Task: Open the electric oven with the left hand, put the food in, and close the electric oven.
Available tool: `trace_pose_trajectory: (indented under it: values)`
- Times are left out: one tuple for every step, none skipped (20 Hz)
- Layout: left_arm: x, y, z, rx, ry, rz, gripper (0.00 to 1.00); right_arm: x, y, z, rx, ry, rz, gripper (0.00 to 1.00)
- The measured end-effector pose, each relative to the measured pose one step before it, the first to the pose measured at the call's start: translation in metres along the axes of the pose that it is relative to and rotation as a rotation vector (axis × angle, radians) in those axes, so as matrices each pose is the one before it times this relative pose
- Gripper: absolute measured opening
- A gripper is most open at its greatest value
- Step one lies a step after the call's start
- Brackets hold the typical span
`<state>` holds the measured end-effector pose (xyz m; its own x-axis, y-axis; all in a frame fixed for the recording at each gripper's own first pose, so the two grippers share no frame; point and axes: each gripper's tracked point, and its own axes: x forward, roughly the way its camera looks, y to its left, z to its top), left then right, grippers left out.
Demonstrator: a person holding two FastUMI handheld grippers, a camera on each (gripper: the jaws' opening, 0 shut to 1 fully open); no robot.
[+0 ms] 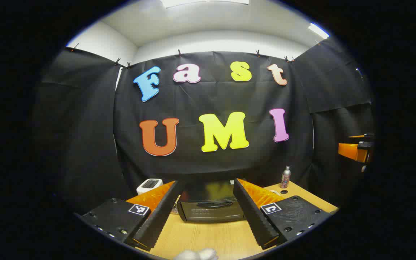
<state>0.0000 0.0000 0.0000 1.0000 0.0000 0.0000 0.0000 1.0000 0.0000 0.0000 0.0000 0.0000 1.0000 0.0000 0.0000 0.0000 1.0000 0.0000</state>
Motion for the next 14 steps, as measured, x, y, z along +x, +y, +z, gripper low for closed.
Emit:
trace_pose_trajectory:
  values:
    - [0.00170, -0.00248, 0.00087, -0.00118, -0.00010, -0.00740, 0.96, -0.00014, 0.00069, -0.00057, -0.00204, 0.00248, 0.00221, 0.96]
    - [0.00110, 0.00044, -0.00082, 0.00167, 0.00094, 0.00296, 0.96, 0.00021, 0.00256, -0.00008, -0.00323, 0.00118, 0.00089, 0.96]
    - [0.00197, 0.00136, 0.00023, -0.00086, -0.00236, 0.00084, 0.96, -0.00041, 0.00082, 0.00153, -0.00380, -0.00454, 0.00082, 0.96]
    - [0.00214, -0.00229, -0.00065, -0.00438, -0.00089, -0.00350, 0.96, -0.00013, 0.00047, 0.00131, -0.00395, -0.00295, -0.00206, 0.96]
    - [0.00071, 0.00041, -0.00071, -0.00599, 0.00229, 0.00122, 1.00, -0.00031, -0.00007, 0.00081, -0.00341, -0.00141, -0.00031, 0.96]
    - [0.00126, -0.00004, -0.00138, -0.00411, 0.00112, -0.00187, 0.96, 0.00072, 0.00123, 0.00030, -0.00097, -0.00218, -0.00039, 0.96]
    - [0.00048, 0.00074, -0.00040, 0.00167, 0.00212, 0.00331, 1.00, -0.00003, 0.00080, 0.00106, 0.00069, -0.00147, 0.00285, 0.96]
    - [0.00097, 0.00107, 0.00024, 0.00205, -0.00081, 0.00175, 0.96, 0.00068, 0.00061, -0.00027, 0.00006, 0.00052, 0.00011, 0.96]
    - [0.00041, 0.00031, 0.00029, 0.00027, -0.00490, -0.00095, 0.96, 0.00070, -0.00082, -0.00084, -0.00092, 0.00213, -0.00101, 0.96]
    - [0.00087, -0.00032, 0.00053, 0.00190, -0.00085, 0.00048, 0.96, 0.00080, -0.00047, -0.00184, 0.00014, 0.00380, -0.00185, 0.96]
    - [0.00076, -0.00017, -0.00021, -0.00070, -0.00077, -0.00333, 0.96, 0.00006, -0.00001, -0.00083, 0.00107, 0.00569, 0.00037, 0.96]
    - [0.00164, -0.00056, -0.00222, -0.00116, 0.00140, -0.00118, 0.96, 0.00057, -0.00016, -0.00118, 0.00221, 0.00219, -0.00048, 0.96]
    - [0.00184, 0.00023, -0.00144, -0.00051, -0.00248, 0.00039, 0.96, -0.00049, -0.00029, 0.00017, -0.00078, -0.00065, -0.00097, 0.96]
    - [0.00300, -0.00004, -0.00066, 0.00045, -0.00104, 0.00100, 0.96, -0.00014, -0.00096, -0.00010, -0.00145, -0.00152, -0.00245, 0.96]
